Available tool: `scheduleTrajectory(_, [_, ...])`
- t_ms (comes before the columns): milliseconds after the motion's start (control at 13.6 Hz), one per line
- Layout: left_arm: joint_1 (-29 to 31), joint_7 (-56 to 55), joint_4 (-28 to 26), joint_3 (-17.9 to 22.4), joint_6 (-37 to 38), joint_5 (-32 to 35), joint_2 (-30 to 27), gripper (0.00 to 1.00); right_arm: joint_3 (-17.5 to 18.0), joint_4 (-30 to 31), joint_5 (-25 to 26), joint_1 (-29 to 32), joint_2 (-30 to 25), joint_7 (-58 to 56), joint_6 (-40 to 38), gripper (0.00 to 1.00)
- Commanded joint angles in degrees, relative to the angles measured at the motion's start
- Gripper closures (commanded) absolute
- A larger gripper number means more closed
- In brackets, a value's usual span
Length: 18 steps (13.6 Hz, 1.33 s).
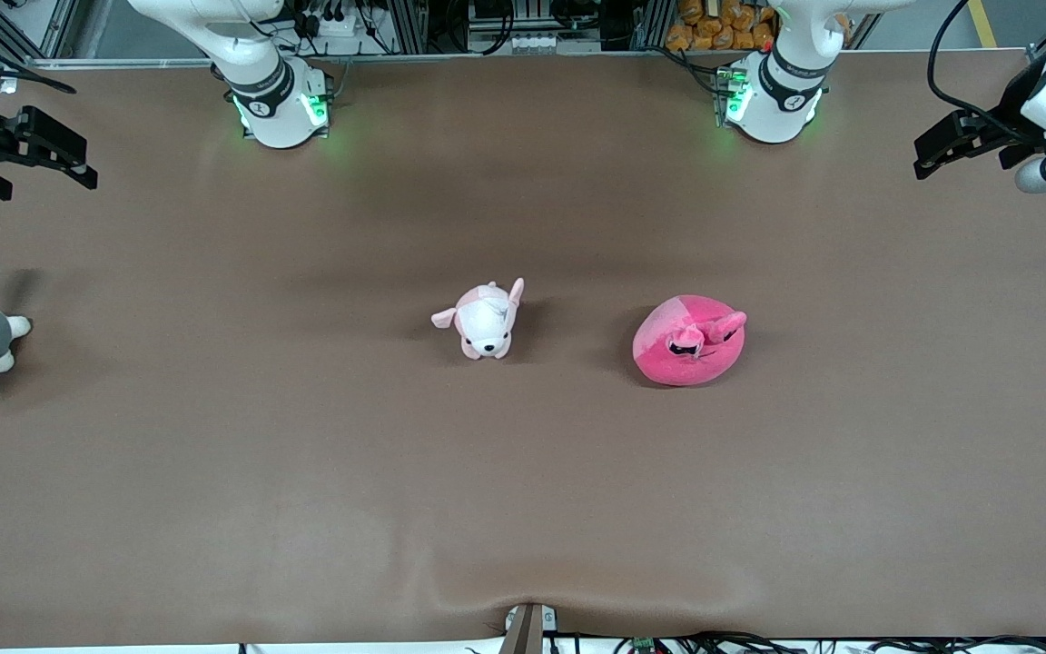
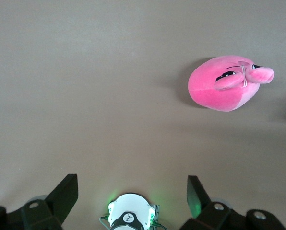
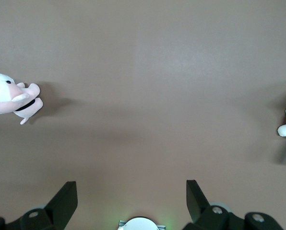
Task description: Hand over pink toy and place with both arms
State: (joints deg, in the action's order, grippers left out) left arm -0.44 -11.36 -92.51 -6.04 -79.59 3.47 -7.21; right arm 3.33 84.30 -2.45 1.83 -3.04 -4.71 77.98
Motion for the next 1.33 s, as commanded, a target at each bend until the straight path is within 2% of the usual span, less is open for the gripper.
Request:
scheduleTrajectory(0, [0.4,-0.3,0.1,-0.6,0.7,1.2,-0.5,0.0,0.5,-1.3,0.2,0.6,0.7,-0.5,-0.7,0.0])
scheduleTrajectory(1253, [0.4,-0.3,0.1,-0.6,-0.6,1.3,-0.5,0.0,0.4,-1.3,0.2,0.7,0.7,-0.7,-0.8,0.0])
